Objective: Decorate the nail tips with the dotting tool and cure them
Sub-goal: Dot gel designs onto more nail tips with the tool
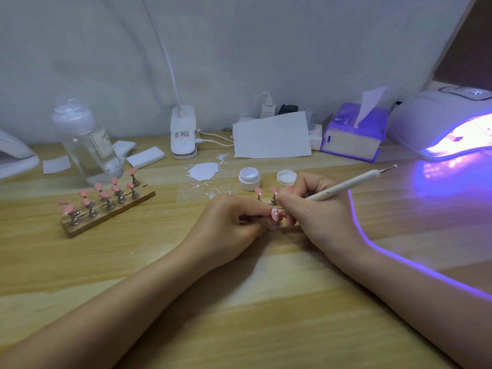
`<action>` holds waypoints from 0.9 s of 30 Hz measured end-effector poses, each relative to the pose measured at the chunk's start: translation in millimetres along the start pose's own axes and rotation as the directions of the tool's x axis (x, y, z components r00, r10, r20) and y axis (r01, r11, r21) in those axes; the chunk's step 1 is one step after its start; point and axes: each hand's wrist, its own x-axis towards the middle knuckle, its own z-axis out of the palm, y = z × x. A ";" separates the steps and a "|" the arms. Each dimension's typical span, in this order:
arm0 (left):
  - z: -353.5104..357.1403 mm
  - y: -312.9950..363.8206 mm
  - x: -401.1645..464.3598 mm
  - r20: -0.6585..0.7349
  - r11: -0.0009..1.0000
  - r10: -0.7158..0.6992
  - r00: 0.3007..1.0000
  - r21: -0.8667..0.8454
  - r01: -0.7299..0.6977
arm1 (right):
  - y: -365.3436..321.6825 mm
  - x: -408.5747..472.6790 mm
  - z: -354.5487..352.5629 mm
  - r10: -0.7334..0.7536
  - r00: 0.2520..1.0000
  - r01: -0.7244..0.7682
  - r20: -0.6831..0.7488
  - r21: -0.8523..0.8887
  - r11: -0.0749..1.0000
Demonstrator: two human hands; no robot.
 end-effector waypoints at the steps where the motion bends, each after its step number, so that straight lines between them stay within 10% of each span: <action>1: 0.2 0.0 -0.1 -0.003 1.000 -0.001 1.000 -0.004 0.001 | 0.0 0.2 0.0 -0.004 1.000 0.004 -0.001 -0.006 1.000; 27: 0.1 -0.9 0.2 0.000 1.000 0.008 1.000 0.013 -0.008 | 0.8 0.6 0.2 0.003 1.000 -0.003 -0.001 0.003 1.000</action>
